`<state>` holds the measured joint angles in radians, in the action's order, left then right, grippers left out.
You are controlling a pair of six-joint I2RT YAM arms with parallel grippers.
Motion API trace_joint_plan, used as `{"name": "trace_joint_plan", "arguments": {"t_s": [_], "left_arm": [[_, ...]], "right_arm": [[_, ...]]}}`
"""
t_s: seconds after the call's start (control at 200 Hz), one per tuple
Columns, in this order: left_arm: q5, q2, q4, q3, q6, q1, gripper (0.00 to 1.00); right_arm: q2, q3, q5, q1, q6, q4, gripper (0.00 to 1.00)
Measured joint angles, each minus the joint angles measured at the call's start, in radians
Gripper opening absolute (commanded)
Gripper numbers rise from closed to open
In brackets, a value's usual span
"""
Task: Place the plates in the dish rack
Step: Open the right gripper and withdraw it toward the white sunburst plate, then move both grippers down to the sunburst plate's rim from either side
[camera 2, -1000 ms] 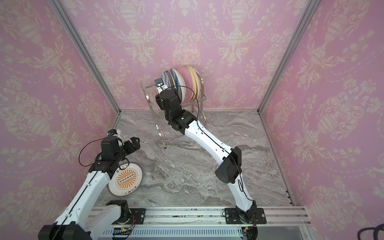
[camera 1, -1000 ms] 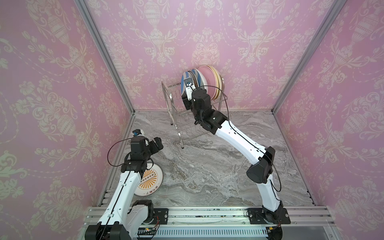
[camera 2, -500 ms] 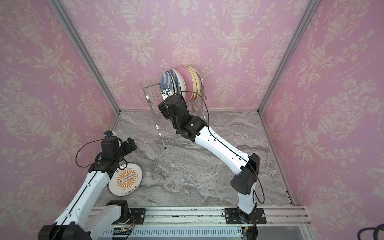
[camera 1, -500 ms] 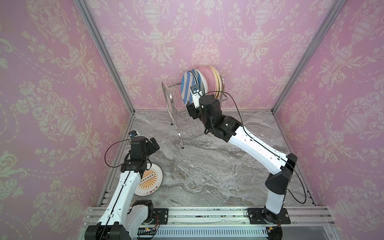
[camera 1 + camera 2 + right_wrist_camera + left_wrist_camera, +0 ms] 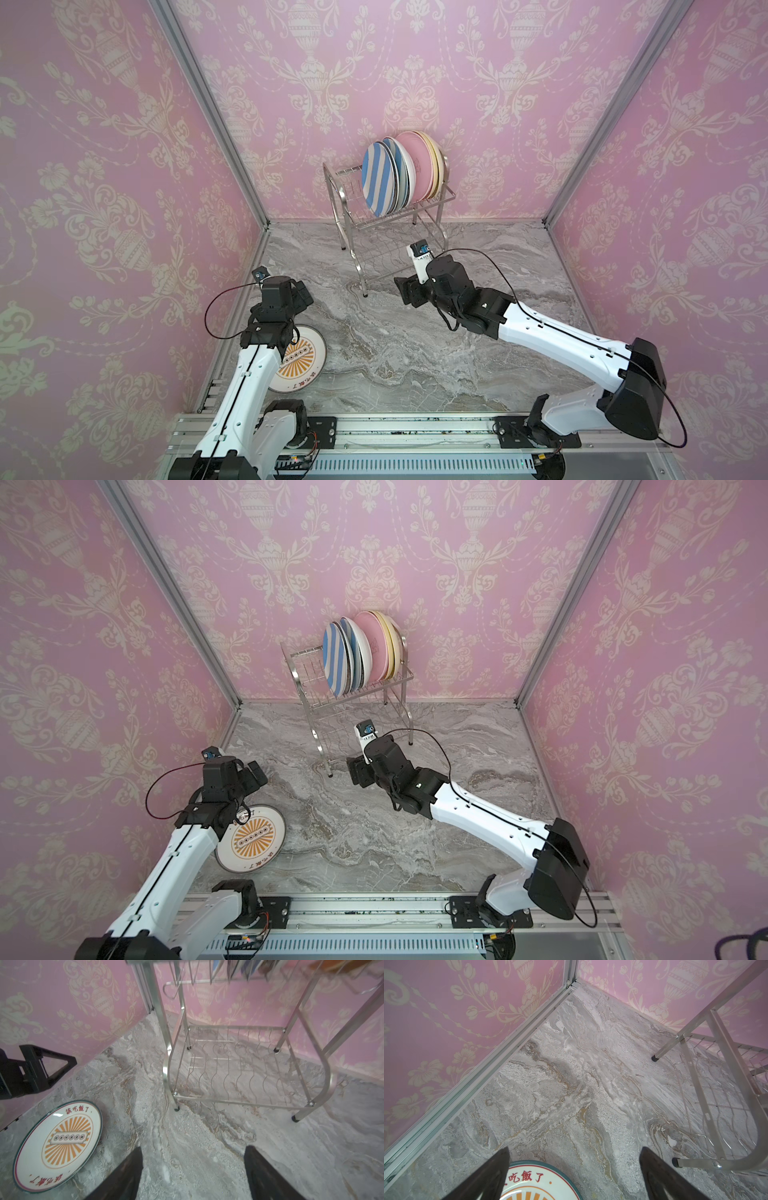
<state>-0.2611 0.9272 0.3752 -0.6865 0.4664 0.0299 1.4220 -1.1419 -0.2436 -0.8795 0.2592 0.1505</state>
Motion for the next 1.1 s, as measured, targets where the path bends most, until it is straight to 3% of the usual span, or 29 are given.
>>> {"name": "trace_joint_plan", "arguments": {"t_s": [0.38,0.585,0.736,0.916,1.096], "left_arm": [[-0.016,0.061,0.162,-0.04,0.026,0.065,0.99],[0.029,0.033,0.202,0.008,0.068,0.219,0.99],[0.078,-0.02,0.233,0.069,0.097,0.281,0.99],[0.155,0.005,0.216,0.116,0.113,0.38,0.99],[0.238,0.052,0.167,0.153,0.127,0.492,0.99]], "right_arm": [[0.017,0.224,0.272,0.0,0.089,-0.13,0.86],[0.129,0.225,0.494,0.0,0.137,-0.261,0.87],[0.217,0.225,0.616,0.0,0.188,-0.332,0.86],[0.34,0.225,0.715,-0.001,0.264,-0.432,0.78],[0.422,0.192,0.746,-0.031,0.29,-0.439,0.78]]}}
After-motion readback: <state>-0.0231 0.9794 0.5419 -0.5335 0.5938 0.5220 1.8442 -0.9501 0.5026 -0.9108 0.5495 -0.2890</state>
